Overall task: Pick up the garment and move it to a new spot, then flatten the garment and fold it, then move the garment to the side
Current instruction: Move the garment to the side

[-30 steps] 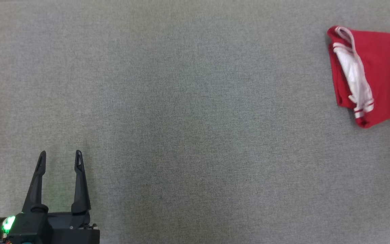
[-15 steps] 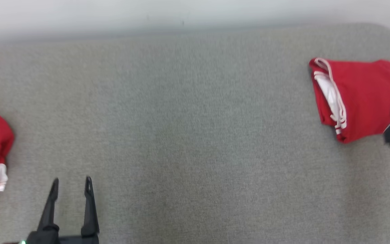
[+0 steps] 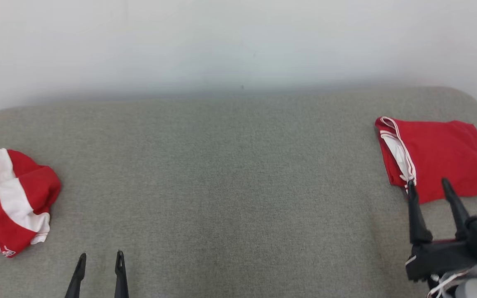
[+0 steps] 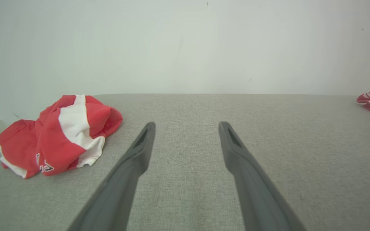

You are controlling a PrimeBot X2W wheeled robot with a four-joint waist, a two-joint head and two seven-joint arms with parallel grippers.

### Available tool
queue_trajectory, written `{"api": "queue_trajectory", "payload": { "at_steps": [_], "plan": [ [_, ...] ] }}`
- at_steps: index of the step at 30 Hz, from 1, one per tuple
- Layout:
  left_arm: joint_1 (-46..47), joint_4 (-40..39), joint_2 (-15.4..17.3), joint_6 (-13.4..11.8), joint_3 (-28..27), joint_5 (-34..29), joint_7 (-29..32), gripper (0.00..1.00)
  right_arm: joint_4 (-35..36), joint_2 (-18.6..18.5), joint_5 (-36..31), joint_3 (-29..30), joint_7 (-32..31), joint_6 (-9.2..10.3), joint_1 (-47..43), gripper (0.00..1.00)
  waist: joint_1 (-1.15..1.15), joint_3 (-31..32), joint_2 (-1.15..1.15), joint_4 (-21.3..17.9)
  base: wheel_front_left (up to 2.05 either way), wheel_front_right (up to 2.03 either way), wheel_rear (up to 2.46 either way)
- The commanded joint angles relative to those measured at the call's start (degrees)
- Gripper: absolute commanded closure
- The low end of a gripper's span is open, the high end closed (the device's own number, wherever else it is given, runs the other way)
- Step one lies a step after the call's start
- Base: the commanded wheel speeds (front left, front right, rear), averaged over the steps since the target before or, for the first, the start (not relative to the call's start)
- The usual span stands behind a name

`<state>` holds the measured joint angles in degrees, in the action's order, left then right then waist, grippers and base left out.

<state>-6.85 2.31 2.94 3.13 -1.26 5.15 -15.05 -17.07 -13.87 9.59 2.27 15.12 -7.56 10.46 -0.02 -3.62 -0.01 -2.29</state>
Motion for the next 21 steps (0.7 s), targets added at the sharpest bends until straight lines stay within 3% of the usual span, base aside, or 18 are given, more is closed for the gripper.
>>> {"api": "queue_trajectory", "payload": {
  "at_steps": [1, 10, 21],
  "plan": [
    [-0.85, 0.16, -0.07, -0.02, 0.18, 0.16, -0.19, 0.0, 0.75, 0.71, 0.34, 0.08, 0.0, 0.12, -1.07, 0.0, 0.02, 1.99, 0.01, 1.35, 0.0, 0.0, 0.0],
    [-2.57, 0.65, -0.05, -0.7, 0.95, -0.1, -0.18, 0.0, 9.83, 7.39, -0.03, -0.12, 0.01, 0.12, -12.8, 0.0, 0.02, 4.48, 0.01, 1.69, 0.0, 0.0, 0.0],
    [-2.49, 2.36, -0.07, -1.16, 1.82, -0.44, -0.18, 0.0, 11.46, 10.68, -1.21, 0.05, 0.01, 0.12, -18.23, 0.0, 0.02, 5.39, 0.01, 1.44, 0.0, 0.0, 0.0]
  ]
}}
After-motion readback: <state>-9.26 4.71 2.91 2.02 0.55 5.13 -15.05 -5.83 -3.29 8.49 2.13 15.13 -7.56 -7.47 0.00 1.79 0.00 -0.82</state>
